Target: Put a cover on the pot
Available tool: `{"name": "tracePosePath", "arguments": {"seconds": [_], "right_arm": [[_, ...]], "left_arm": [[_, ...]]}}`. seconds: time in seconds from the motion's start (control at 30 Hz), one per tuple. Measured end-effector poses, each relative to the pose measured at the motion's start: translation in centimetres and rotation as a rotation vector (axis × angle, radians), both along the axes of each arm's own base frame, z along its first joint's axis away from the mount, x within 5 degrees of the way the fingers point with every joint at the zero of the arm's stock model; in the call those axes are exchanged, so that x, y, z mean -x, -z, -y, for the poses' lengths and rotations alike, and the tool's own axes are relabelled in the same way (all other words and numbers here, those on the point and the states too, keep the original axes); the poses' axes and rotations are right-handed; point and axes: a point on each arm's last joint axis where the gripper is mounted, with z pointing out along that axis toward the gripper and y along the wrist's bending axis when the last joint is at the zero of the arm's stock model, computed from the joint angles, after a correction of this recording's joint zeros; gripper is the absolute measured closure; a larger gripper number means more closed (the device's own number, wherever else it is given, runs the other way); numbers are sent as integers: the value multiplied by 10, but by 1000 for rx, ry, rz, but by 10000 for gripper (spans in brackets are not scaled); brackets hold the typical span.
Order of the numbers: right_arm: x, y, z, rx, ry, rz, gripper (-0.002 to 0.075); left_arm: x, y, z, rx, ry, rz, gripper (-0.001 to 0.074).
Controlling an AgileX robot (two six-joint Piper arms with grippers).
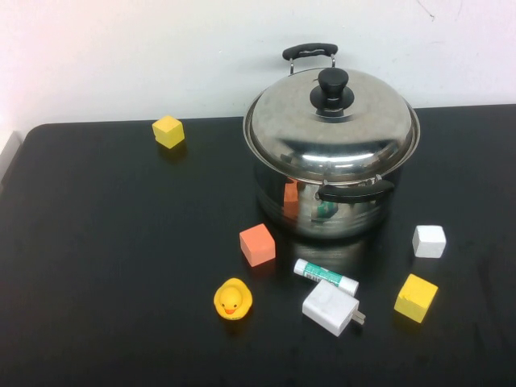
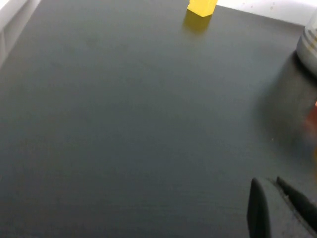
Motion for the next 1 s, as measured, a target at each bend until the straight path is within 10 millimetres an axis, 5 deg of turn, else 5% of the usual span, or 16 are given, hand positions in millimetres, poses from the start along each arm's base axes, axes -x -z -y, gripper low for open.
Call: {"name": "tracePosePath", "arguments": {"seconds": [0.23, 1.0], "right_arm": [[0, 0, 0, 0, 0, 0, 728], [0, 0, 0, 0, 0, 0, 728]], "left_arm": [[0, 1, 0, -156, 49, 20, 736], [0, 0, 2, -126, 59, 20, 736]]}}
